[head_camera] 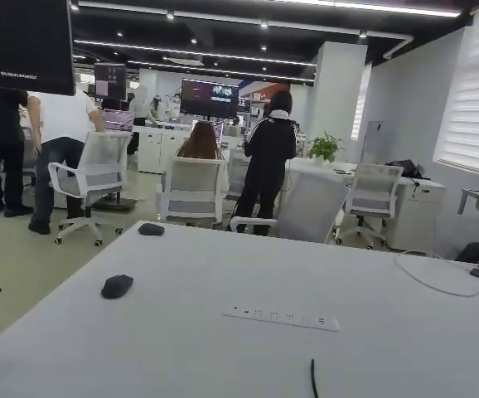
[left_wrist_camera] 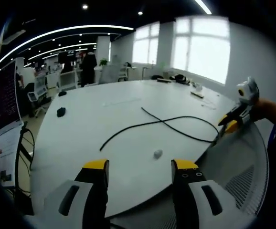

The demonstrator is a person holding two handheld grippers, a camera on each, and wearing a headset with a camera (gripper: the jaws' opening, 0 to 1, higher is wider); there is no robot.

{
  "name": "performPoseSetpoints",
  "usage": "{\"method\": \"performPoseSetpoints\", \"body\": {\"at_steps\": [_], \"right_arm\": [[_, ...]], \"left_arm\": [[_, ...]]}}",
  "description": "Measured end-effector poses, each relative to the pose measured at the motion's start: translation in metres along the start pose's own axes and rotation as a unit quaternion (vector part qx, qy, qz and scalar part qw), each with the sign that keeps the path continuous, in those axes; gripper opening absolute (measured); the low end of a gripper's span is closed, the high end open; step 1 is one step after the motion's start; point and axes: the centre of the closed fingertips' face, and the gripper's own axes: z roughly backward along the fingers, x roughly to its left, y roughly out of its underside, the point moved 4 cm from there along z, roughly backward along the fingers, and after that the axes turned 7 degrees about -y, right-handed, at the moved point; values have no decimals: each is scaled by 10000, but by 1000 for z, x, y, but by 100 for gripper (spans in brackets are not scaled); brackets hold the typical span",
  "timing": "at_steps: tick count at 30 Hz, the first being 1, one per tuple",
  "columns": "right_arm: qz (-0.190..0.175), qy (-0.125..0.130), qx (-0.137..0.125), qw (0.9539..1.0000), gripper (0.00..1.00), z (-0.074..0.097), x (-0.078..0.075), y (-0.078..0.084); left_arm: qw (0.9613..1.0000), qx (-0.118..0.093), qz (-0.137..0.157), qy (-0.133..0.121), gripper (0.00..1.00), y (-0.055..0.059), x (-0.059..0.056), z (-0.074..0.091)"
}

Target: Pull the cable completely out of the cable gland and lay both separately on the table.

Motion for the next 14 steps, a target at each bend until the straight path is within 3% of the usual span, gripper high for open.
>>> {"method": "performPoseSetpoints", "body": {"at_steps": [11, 14], "right_arm": [[134, 8, 170, 9998, 35, -4, 2, 1], [219, 7, 264, 9994, 35, -6, 2, 3]], "left_arm": [[10000, 18, 34, 74, 51, 1, -2, -1], [9999, 3, -111, 39, 46, 1, -3, -1]]}}
